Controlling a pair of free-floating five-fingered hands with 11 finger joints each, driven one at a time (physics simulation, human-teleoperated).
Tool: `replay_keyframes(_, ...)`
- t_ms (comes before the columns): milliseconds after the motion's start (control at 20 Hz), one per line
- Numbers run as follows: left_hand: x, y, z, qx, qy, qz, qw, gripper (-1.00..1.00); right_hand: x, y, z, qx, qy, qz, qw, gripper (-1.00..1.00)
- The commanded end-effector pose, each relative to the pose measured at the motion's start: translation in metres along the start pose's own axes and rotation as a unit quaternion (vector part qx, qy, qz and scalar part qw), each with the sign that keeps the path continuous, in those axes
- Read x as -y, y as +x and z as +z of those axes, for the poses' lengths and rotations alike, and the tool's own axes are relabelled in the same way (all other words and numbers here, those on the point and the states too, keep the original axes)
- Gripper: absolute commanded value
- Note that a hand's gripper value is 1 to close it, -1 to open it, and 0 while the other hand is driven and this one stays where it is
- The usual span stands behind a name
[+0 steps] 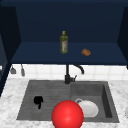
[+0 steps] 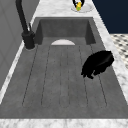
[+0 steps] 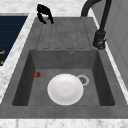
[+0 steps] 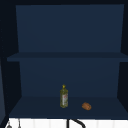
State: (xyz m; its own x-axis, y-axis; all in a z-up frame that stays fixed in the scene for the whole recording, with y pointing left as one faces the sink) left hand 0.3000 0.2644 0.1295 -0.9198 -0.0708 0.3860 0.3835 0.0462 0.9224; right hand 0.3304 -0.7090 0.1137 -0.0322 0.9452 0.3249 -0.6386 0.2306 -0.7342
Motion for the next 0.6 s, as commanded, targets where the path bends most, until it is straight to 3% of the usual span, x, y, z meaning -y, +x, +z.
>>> replay_keyframes(0, 0.000, 0.000, 0.000, 0.000, 0.000, 0.000, 1.0000, 0.00, 0.003, 0.002, 0.006, 0.005, -0.011, 0.004, 0.9999, -1.00)
replay_keyframes(200, 0.000, 0.000, 0.000, 0.000, 0.000, 0.000, 1.0000, 0.00, 0.024, 0.012, 0.037, 0.001, 0.029, 0.017, 0.9994, -1.00)
replay_keyframes(550, 0.000, 0.000, 0.000, 0.000, 0.000, 0.000, 1.0000, 0.00, 0.056, 0.033, 0.068, 0.001, 0.053, 0.027, 0.9982, -1.00)
